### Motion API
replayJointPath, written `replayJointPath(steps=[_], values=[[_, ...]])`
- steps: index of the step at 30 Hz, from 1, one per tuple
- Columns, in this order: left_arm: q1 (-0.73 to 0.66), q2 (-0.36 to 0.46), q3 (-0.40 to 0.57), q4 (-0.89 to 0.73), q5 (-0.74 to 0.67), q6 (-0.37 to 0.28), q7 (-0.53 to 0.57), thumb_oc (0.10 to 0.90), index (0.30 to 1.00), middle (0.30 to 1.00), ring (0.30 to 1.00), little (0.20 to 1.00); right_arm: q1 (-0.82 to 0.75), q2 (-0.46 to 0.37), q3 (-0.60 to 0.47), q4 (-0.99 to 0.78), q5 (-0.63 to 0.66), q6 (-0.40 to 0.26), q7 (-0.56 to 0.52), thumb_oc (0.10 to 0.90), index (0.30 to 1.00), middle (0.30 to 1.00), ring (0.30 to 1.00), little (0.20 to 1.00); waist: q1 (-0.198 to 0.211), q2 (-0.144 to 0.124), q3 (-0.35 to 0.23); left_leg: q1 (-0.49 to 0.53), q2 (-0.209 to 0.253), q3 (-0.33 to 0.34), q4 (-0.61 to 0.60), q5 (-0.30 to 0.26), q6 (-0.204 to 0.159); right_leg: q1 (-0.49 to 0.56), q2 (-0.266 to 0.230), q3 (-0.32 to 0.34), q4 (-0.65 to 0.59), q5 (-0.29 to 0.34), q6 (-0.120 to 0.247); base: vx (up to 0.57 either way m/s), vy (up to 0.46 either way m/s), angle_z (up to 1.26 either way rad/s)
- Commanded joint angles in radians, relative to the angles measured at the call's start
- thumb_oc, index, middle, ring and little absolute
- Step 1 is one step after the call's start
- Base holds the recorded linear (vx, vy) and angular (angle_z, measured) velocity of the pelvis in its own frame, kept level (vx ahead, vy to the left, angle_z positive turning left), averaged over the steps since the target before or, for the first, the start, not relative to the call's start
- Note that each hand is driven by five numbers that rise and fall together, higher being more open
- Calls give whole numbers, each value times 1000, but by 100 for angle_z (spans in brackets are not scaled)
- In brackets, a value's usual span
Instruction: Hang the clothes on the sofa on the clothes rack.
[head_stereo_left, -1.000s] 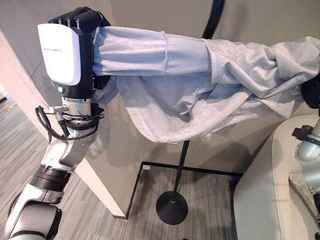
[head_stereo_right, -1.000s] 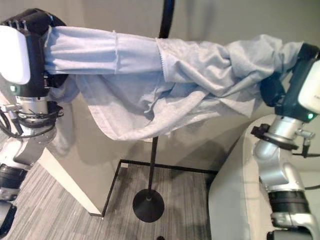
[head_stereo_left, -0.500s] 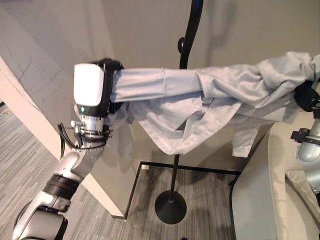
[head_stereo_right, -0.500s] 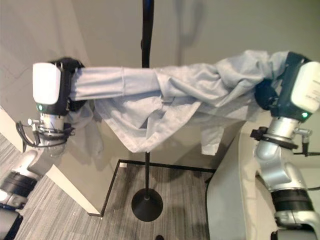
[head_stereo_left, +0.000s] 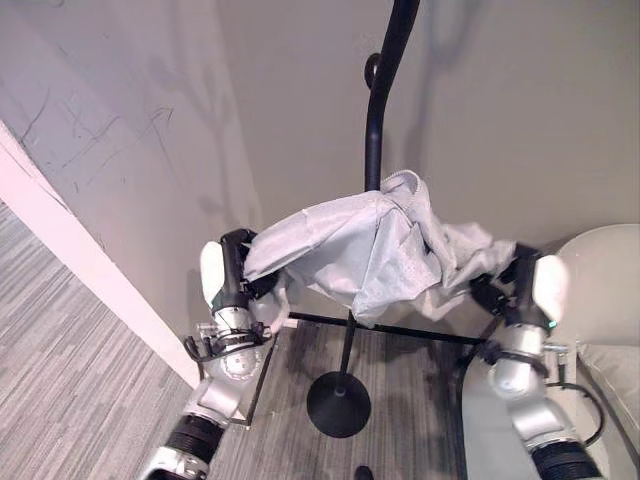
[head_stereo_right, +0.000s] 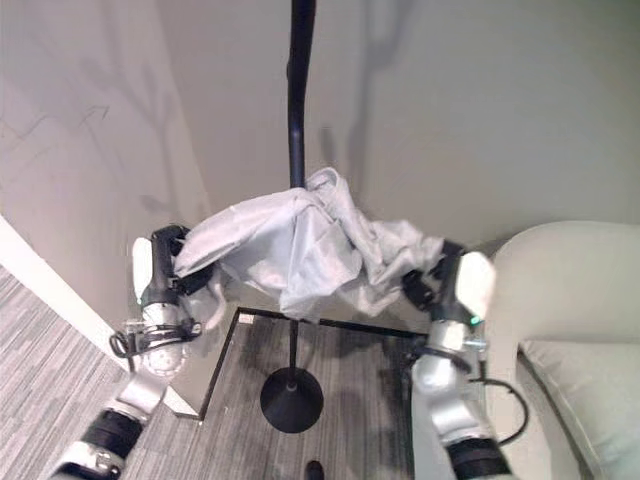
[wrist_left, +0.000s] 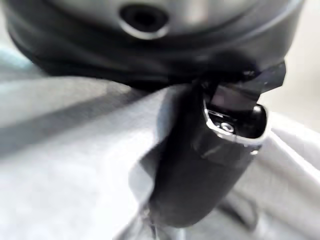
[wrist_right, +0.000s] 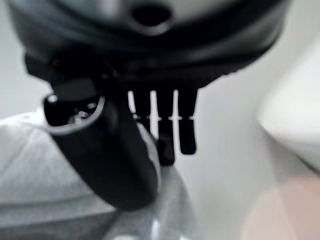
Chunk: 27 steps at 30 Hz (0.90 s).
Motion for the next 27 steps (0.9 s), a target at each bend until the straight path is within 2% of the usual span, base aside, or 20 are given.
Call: replayJointPath(steps=[1,2,4,5,6,7,10,11,12,13,14,19,21,22,26,27], values=[[3,114,121,12,-297,-100,-51,747,820,820,820,820,-20,-23,-42,52,83,-21,17,400,300,300,300,300,-4,-61,-74,-11,15,-61,3,-36,-22,70,-74,-50,13,-99,83,-3,11,-3],[13,101,111,2,-338,-105,-70,800,900,900,900,900,-14,-4,-14,46,96,-27,36,400,300,300,300,300,-5,-60,-72,-11,14,-61,4,-35,-22,71,-74,-49,13,-99,82,0,0,0],[31,81,96,-18,-394,-110,-100,800,900,900,900,900,-6,35,35,26,125,-40,71,400,300,300,300,300,-5,-58,-68,-11,13,-61,3,-35,-21,71,-75,-48,13,-99,81,0,0,0],[39,75,86,-18,-399,-106,-110,800,900,900,900,900,-3,53,63,19,144,-49,88,414,321,321,321,321,-4,-56,-66,-11,13,-61,4,-34,-20,72,-75,-48,13,-99,80,0,0,0],[44,71,78,-16,-398,-104,-113,800,900,900,900,900,2,69,92,6,159,-56,106,588,582,582,582,582,-4,-55,-65,-10,12,-62,4,-34,-20,72,-76,-46,13,-99,80,0,0,0],[48,70,73,-14,-398,-101,-116,800,900,900,900,900,9,79,110,-7,171,-62,125,800,900,900,900,900,-5,-54,-64,-10,11,-62,3,-34,-20,72,-77,-47,13,-98,80,0,0,0],[71,67,60,-6,-417,-89,-136,800,900,900,900,900,33,82,179,-83,214,-77,205,800,900,900,900,900,-4,-52,-61,-11,10,-62,3,-31,-20,73,-80,-48,13,-98,79,0,0,0],[101,74,73,6,-451,-69,-183,800,900,900,900,900,38,7,210,-166,262,-74,360,800,900,900,900,900,0,-58,-59,-12,11,-62,2,-30,-22,72,-81,-48,13,-98,79,0,0,0],[125,76,77,27,-480,-62,-240,800,900,900,900,900,55,-63,199,-210,249,-88,422,800,900,900,900,900,1,-60,-59,-13,11,-62,2,-29,-23,74,-80,-51,13,-98,80,-10,6,7],[165,94,90,58,-506,-48,-316,800,900,900,900,900,76,-98,159,-229,285,-108,460,800,900,900,900,900,2,-62,-58,-14,11,-62,2,-27,-24,75,-80,-51,13,-98,81,4,2,5],[165,94,89,58,-507,-48,-317,800,900,900,900,900,77,-98,158,-230,285,-107,461,800,900,900,900,900,2,-62,-59,-14,11,-62,2,-27,-24,75,-80,-51,13,-98,81,3,2,4],[232,130,148,184,-525,-26,-501,800,900,900,900,900,131,-167,48,-255,334,-152,574,800,900,900,900,900,2,-66,-58,-16,13,-58,2,-27,-27,72,-80,-52,13,-96,87,0,0,0],[266,118,192,238,-600,-16,-592,800,900,900,900,900,184,-229,-26,-294,353,-162,655,800,900,900,900,900,-3,-68,-57,-16,14,-56,2,-28,-29,69,-79,-47,13,-94,89,0,0,0],[266,117,192,239,-602,-17,-593,800,900,900,900,900,186,-230,-28,-296,353,-161,656,800,900,900,900,900,-2,-67,-58,-16,15,-56,2,-28,-29,69,-79,-47,13,-94,89,0,0,0],[297,77,258,382,-697,9,-708,800,900,900,900,900,251,-298,-144,-332,497,-170,830,800,900,900,900,900,-20,-69,-56,-15,16,-42,2,-29,-30,61,-75,-34,13,-91,90,-27,15,-5],[303,53,318,515,-704,8,-750,800,900,900,900,900,278,-365,-208,-385,556,-159,955,800,900,900,900,900,-34,-72,-58,-12,20,-28,2,-32,-33,53,-71,-21,15,-89,92,-67,36,-18]])
